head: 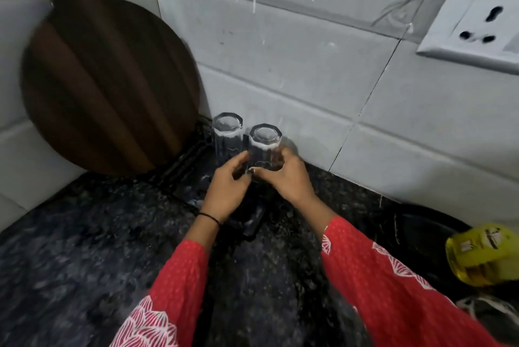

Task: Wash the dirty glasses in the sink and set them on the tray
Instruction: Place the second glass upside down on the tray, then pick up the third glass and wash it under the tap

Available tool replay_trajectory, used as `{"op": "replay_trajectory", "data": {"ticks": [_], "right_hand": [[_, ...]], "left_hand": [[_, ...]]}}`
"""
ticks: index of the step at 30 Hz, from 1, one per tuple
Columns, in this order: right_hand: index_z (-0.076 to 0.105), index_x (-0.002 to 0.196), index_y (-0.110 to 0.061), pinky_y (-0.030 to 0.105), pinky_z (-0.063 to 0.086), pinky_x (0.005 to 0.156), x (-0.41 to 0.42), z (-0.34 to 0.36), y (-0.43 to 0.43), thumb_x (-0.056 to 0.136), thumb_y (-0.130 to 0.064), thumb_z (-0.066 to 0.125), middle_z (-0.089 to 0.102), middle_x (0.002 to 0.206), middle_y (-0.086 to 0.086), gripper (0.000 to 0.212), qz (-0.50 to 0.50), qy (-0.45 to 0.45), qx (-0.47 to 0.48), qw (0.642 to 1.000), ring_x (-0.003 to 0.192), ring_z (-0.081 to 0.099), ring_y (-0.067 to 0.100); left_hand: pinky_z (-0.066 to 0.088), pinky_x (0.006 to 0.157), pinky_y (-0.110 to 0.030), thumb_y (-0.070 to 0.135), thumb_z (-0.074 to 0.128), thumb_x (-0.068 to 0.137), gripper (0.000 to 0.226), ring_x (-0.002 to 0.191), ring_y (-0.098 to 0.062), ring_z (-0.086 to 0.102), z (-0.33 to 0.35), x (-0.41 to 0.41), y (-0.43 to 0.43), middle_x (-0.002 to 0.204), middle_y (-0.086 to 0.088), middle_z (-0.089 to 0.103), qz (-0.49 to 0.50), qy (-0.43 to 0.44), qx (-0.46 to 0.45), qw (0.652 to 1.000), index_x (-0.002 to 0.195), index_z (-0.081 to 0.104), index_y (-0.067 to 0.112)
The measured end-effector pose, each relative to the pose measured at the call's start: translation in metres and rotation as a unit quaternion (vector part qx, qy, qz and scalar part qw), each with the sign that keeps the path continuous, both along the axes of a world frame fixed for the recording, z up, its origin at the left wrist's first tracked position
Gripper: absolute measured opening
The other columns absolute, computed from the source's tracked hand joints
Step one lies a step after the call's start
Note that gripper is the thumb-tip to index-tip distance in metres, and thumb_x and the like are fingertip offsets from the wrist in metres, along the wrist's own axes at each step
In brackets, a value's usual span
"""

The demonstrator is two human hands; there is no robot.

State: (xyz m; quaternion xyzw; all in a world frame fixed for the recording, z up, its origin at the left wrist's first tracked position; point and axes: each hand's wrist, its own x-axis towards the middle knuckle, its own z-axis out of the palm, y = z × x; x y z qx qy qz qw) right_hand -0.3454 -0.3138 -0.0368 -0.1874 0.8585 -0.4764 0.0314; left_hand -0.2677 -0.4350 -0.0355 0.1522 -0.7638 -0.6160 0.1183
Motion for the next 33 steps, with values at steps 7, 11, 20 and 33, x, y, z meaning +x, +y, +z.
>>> {"op": "replay_trajectory", "data": {"ticks": [7, 11, 20, 33], "right_hand": [[0.055, 0.116, -0.018, 0.012, 0.043, 0.077, 0.009, -0.004, 0.000, 0.068, -0.035, 0.082, 0.067, 0.105, -0.004, 0.057, 0.003, -0.024, -0.004, 1.000, 0.096, 0.061, 0.008], [0.054, 0.119, -0.018, 0.015, 0.039, 0.078, 0.014, 0.002, 0.001, 0.071, -0.036, 0.079, 0.066, 0.110, -0.002, 0.057, 0.009, -0.024, 0.012, 1.000, 0.098, 0.059, 0.009], [0.052, 0.128, -0.014, 0.027, 0.047, 0.094, 0.047, 0.029, 0.022, 0.078, -0.011, 0.072, 0.058, 0.112, 0.000, 0.054, -0.058, -0.047, -0.063, 0.995, 0.107, 0.056, 0.016], [0.061, 0.096, -0.030, 0.033, 0.051, 0.085, 0.259, 0.070, 0.233, 0.086, -0.008, 0.051, 0.065, 0.095, 0.000, 0.027, -0.237, 0.111, -0.241, 0.934, 0.094, 0.063, 0.016]], "left_hand": [[0.041, 0.105, -0.026, -0.008, 0.049, 0.087, 0.043, 0.118, -0.012, 0.056, -0.003, 0.003, 0.001, 0.128, -0.005, 0.061, 0.033, 0.009, -0.003, 0.999, 0.128, 0.057, 0.007], [0.039, 0.104, -0.023, -0.006, 0.049, 0.089, 0.045, 0.123, -0.012, 0.051, 0.001, 0.005, 0.005, 0.134, -0.004, 0.056, 0.030, -0.002, 0.000, 1.000, 0.132, 0.051, 0.005], [0.036, 0.097, -0.019, 0.003, 0.052, 0.091, 0.048, 0.119, -0.010, 0.046, 0.030, 0.030, 0.026, 0.137, -0.004, 0.050, 0.098, 0.000, -0.026, 0.995, 0.138, 0.043, 0.010], [0.052, 0.086, -0.024, 0.006, 0.050, 0.091, 0.019, 0.095, -0.014, 0.066, 0.087, 0.192, 0.230, 0.098, -0.004, 0.068, -0.073, 0.190, 0.044, 0.978, 0.101, 0.063, 0.014]]}}
